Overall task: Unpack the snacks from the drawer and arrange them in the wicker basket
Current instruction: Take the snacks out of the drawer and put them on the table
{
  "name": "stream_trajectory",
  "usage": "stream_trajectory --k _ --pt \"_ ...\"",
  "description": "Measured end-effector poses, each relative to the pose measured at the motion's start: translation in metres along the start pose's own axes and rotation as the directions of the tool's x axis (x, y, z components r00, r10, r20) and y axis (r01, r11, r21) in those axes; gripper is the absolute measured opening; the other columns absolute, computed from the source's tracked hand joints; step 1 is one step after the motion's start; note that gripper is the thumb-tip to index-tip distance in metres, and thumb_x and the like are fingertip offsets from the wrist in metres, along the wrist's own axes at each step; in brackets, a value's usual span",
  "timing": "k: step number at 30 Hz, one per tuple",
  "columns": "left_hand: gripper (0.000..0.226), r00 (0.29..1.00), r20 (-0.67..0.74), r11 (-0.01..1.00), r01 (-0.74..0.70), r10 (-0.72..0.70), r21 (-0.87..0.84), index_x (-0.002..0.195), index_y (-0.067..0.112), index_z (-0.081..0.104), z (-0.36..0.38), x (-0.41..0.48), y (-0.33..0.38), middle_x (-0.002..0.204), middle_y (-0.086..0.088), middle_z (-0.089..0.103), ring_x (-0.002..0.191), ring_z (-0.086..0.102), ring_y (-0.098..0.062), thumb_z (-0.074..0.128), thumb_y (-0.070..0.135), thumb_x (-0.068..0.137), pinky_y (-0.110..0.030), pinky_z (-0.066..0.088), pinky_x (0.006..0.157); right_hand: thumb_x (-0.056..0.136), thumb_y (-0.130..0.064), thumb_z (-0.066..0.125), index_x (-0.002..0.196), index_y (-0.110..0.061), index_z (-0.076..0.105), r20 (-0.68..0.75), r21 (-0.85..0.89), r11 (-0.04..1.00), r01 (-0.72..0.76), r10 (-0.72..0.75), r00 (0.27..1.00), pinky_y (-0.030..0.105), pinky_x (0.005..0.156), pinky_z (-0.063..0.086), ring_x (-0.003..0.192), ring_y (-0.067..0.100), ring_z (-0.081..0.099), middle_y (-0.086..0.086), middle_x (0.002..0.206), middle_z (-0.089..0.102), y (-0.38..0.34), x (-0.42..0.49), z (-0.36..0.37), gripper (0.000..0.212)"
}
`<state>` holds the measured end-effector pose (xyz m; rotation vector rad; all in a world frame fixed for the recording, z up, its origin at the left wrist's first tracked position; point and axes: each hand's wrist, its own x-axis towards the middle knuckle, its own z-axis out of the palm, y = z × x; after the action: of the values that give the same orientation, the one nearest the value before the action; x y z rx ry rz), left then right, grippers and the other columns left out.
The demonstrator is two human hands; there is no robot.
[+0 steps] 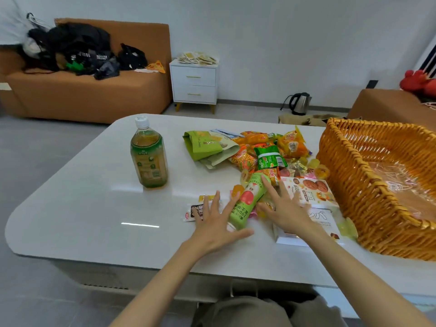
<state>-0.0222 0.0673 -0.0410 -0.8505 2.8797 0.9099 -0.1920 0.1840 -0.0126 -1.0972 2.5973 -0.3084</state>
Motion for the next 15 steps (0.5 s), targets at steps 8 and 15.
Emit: stream_trajectory --k 8,15 --pt "0.074 0.988 -0.105 0.993 0.116 -0.116 -0.006 0.149 0.046 0.008 -0.011 0.035 -0.014 0.161 -0.009 0.005 0.147 -0.003 -0.037 0.048 0.061 0.089 -0.061 0.006 0.115 0.103 -0.029 0.031 0.144 -0.043 -0.028 0.108 -0.031 0.994 0.103 -0.099 0.989 0.068 0.111 -0.001 0.150 0.026 0.003 0.004 0.163 0.000 -0.010 0.035 -0.013 0.073" --pt "0.080 0.989 -0.109 0.991 0.109 -0.100 0.077 0.153 0.034 0.002 -0.016 0.034 0.003 0.160 -0.014 0.001 0.147 -0.001 -0.034 0.055 0.041 0.093 -0.056 0.013 0.116 0.100 -0.026 0.044 0.152 -0.034 0.020 -0.001 -0.051 0.989 0.141 -0.141 0.990 0.044 0.096 0.047 0.124 0.029 0.050 0.007 0.149 0.042 0.008 0.002 -0.046 0.058"
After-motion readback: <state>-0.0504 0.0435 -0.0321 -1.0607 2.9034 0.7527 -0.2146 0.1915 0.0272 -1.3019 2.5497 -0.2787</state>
